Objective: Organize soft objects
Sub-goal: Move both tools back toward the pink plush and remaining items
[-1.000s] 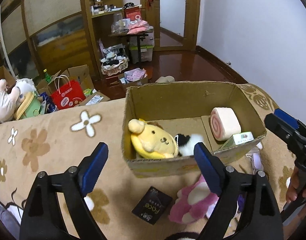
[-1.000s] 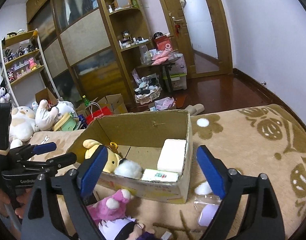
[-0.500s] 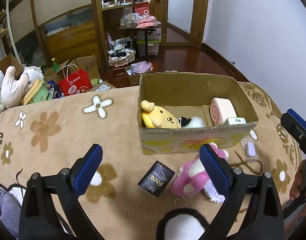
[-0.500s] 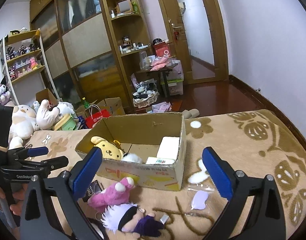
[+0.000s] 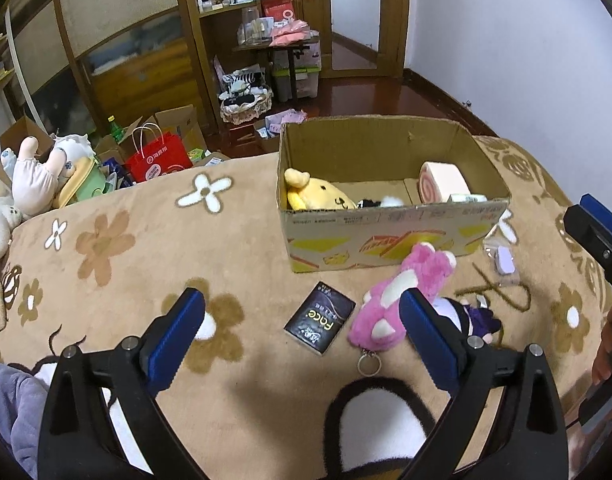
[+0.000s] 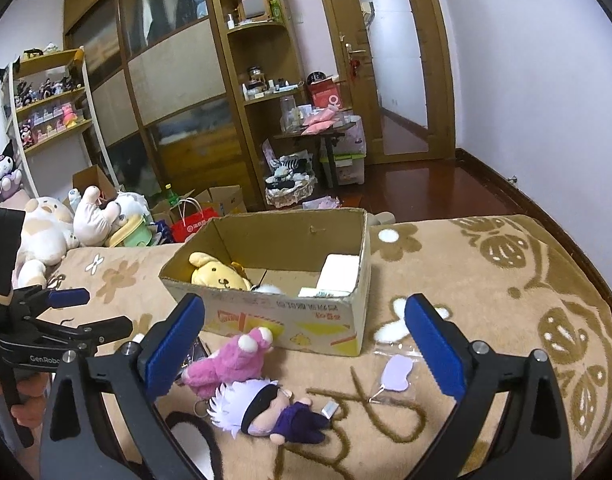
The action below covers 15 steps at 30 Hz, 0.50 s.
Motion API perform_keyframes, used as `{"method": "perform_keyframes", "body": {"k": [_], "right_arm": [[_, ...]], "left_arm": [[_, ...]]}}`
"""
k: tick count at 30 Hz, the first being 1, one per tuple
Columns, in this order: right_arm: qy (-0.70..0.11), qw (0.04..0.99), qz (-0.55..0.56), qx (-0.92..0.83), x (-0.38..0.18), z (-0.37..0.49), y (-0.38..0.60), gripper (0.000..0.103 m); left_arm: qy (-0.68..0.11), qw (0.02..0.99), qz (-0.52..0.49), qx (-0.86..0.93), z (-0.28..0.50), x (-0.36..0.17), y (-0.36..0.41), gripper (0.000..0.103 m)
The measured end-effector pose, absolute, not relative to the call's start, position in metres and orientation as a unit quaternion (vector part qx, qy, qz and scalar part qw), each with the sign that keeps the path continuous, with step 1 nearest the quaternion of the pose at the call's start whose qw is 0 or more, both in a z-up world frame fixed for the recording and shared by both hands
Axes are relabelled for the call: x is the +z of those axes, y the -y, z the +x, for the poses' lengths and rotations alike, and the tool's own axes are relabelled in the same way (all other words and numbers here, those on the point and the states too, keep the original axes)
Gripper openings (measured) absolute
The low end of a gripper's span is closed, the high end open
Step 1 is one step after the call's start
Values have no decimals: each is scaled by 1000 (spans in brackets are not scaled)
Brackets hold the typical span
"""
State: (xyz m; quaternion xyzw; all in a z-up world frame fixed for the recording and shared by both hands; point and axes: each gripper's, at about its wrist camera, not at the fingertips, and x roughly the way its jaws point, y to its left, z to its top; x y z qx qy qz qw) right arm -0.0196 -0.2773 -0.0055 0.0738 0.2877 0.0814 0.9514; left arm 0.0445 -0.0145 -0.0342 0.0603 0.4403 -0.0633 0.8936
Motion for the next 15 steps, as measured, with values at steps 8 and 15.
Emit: {"method": "perform_keyframes", "body": {"k": [8, 15], "right_arm": [[-304, 946, 76, 80, -16, -17, 273, 103], [-313, 944, 75, 74, -23, -13, 273, 103]], "left_arm": [[-454, 885, 74, -68, 46, -42, 19, 97], [-465, 881, 69, -64, 55, -49, 18, 97]]}}
